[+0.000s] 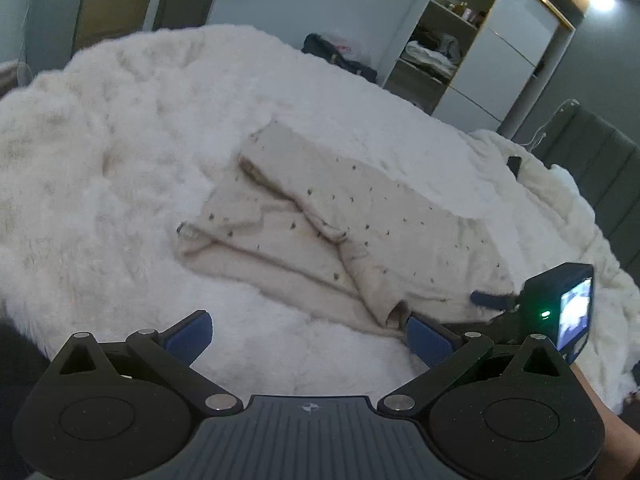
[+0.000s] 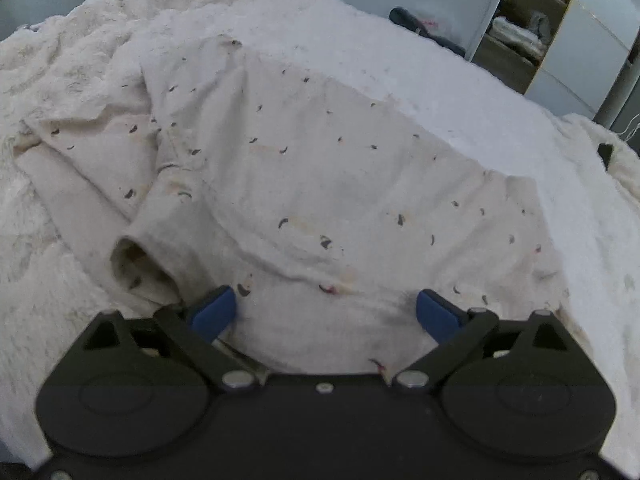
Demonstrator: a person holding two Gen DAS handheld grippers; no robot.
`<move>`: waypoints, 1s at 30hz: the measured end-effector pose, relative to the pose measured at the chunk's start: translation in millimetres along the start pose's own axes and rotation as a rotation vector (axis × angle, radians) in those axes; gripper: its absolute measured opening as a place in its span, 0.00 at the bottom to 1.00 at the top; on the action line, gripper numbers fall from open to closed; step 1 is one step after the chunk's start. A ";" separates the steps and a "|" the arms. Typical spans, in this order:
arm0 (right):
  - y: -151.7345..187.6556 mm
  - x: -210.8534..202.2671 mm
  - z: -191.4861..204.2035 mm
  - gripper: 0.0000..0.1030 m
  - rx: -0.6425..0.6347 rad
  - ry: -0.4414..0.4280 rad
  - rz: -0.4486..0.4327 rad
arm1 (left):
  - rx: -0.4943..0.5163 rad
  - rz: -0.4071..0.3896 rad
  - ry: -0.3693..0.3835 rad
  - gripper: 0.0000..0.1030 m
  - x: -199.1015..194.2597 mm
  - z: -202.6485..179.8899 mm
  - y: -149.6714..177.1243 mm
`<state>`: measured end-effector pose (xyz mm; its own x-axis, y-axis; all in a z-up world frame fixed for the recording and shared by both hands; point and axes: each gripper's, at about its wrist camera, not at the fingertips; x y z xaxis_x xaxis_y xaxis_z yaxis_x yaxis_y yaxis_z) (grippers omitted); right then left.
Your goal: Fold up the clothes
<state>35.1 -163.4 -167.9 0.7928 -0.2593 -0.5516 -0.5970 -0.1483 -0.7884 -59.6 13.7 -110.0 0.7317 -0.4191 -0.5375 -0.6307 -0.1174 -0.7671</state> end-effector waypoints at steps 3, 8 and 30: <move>-16.5 -27.5 2.2 0.96 0.043 0.026 -0.114 | -0.002 -0.008 0.000 1.00 -1.7 5.3 -4.5; -6.6 -52.2 9.7 0.98 0.318 -0.071 -0.216 | 0.042 0.010 0.019 1.00 0.1 10.7 -16.6; 103.4 -27.6 47.9 1.00 0.342 -0.057 -0.277 | 0.033 0.014 0.020 1.00 6.4 17.8 -14.8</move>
<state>-42.7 -125.8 -247.2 0.9283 -0.2002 -0.3132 -0.2935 0.1222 -0.9481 -41.0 28.8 -108.3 0.7175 -0.4380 -0.5415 -0.6316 -0.0814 -0.7710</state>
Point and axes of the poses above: each gripper's, at about its wrist camera, not at the fingertips, and x roughly the way its jaws point, z to its left, y to its underside, and after that the axes turned 10 degrees about -z, right-handed
